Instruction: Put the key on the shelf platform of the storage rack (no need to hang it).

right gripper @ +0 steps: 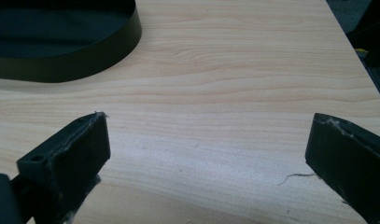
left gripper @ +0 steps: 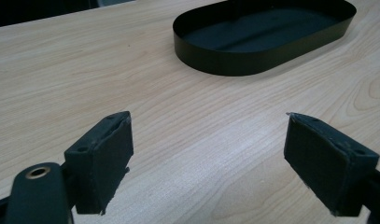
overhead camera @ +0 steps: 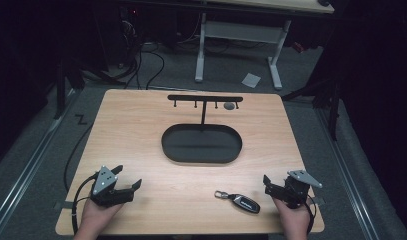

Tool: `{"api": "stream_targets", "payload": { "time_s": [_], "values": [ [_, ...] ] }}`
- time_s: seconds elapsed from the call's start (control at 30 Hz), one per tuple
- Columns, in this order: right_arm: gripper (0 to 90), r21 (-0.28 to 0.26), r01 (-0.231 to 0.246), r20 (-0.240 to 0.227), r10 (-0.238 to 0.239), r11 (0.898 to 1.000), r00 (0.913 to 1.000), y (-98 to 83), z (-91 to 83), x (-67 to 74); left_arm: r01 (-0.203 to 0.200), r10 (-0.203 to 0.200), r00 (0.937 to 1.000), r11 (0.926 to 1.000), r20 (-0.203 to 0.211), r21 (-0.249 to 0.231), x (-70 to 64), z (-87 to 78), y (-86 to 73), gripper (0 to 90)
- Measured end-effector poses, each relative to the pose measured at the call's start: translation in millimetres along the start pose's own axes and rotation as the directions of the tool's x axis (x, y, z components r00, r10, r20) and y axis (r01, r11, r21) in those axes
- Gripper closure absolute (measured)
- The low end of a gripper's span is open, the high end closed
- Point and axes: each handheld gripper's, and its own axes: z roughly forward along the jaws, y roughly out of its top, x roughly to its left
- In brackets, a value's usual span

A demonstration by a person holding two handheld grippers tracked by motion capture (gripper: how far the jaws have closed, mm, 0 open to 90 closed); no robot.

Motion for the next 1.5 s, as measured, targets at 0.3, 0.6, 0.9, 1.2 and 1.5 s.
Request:
{"api": "stream_targets", "payload": {
  "time_s": [0.3,0.6,0.9,1.2,1.5],
  "values": [
    [5.4,-0.007,0.032,-0.035,-0.032,0.999,0.9988,-5.2,-3.7,3.3,0.020,-0.020,0.9998,0.9994,0.000,0.027,4.2,12.3,1.6,16.4],
    [7.4,-0.021,0.060,-0.050,-0.061,0.998,0.9968,-6.7,-2.7,7.6,0.018,-0.018,0.9998,0.9996,0.000,0.020,4.0,10.6,2.4,16.4],
    [10.1,-0.010,0.082,-0.054,-0.083,0.997,0.9951,-7.5,1.1,9.1,-0.010,0.010,0.9999,0.9997,0.008,0.021,-0.2,10.9,2.4,16.4],
    [16.0,0.094,0.136,-0.040,-0.133,0.986,0.9903,-0.7,3.9,20.7,-0.003,0.003,1.0000,1.0000,0.000,0.002,1.3,6.9,0.4,16.4],
    [16.6,0.251,0.147,-0.098,-0.126,0.957,0.9871,15.3,6.2,14.8,0.016,-0.017,0.9989,0.9998,0.043,0.012,1.4,3.7,2.4,16.2]
  ]
}}
